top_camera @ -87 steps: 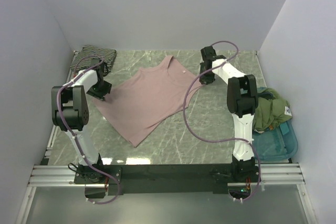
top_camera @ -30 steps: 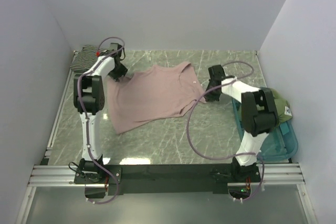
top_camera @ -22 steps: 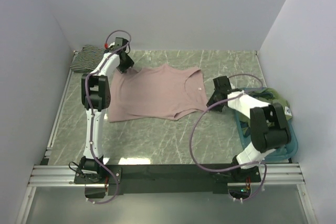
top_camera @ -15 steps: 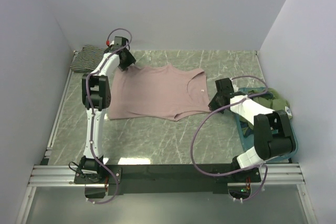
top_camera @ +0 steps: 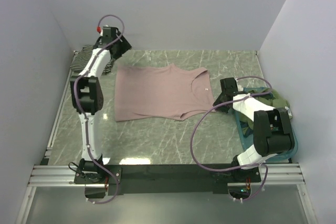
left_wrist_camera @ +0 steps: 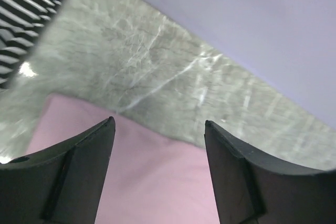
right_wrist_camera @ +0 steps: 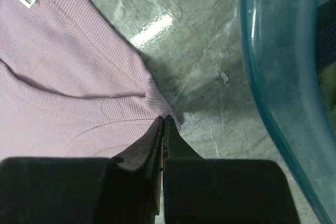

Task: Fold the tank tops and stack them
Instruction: Flatten the tank top out

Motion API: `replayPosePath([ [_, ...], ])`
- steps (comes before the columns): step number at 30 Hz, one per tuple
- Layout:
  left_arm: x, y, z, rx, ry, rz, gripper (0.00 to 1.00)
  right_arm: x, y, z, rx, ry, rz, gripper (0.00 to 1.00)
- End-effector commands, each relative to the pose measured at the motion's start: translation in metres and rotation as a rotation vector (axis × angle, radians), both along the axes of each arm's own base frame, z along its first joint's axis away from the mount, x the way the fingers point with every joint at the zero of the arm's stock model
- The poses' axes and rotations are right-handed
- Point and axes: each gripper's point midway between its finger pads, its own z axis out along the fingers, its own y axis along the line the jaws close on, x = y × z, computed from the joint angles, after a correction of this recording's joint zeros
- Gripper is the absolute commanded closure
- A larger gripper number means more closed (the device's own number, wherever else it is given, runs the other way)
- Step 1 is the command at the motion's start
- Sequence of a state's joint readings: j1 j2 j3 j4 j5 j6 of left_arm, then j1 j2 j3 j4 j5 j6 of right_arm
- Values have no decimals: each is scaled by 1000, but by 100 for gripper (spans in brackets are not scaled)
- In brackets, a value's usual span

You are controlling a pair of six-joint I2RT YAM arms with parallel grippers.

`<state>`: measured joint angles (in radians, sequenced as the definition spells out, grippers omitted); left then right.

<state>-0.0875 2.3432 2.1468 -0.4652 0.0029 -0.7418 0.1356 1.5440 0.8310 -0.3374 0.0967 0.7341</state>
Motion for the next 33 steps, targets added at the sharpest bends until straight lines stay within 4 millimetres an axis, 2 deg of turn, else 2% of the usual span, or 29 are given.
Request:
replayPosePath([
  [1, -18, 7, 81, -13, -127, 12, 26, 15, -6, 9, -20, -50, -8, 100],
  [2, -38, 8, 76, -34, -80, 34, 27, 14, -7, 10, -19, -51, -10, 99],
  [3, -49, 15, 72, -17, -56, 77, 31, 16, -6, 13, -13, -67, -8, 96],
  [4, -65, 20, 88, -16, -68, 114, 33, 15, -5, 15, -8, -74, -1, 94],
  [5, -92, 25, 55, -17, 44, 178, 35, 15, -4, 14, -2, -76, 3, 91],
  [6, -107, 28, 50, -11, 68, 220, 36, 15, -2, 17, 5, -86, 10, 90],
  [7, -125, 38, 65, 3, 43, 275, 36, 14, -2, 17, 6, -84, 14, 89],
  [8, -155, 43, 32, -4, 142, 341, 38, 14, 0, 16, 11, -83, 20, 88],
  [10, -186, 51, 20, -19, 177, 408, 41, 13, 2, 18, 20, -88, 29, 86],
  [11, -212, 52, 11, -44, 203, 438, 40, 11, 2, 17, 21, -88, 30, 84],
  [13, -234, 50, 2, -84, 231, 460, 40, 11, 3, 17, 29, -99, 32, 84],
  [14, -250, 43, -10, -127, 273, 451, 40, 10, 2, 17, 29, -98, 30, 84],
  [17, -277, 31, -34, -210, 360, 462, 42, 11, 4, 16, 35, -95, 38, 84],
  [19, -284, 27, -37, -240, 364, 470, 43, 11, 5, 15, 37, -92, 41, 84],
  [22, -299, 23, -54, -287, 395, 515, 45, 11, 4, 13, 33, -89, 44, 85],
  [33, -301, 13, -76, -330, 499, 542, 47, 12, 3, 12, 28, -90, 41, 86],
])
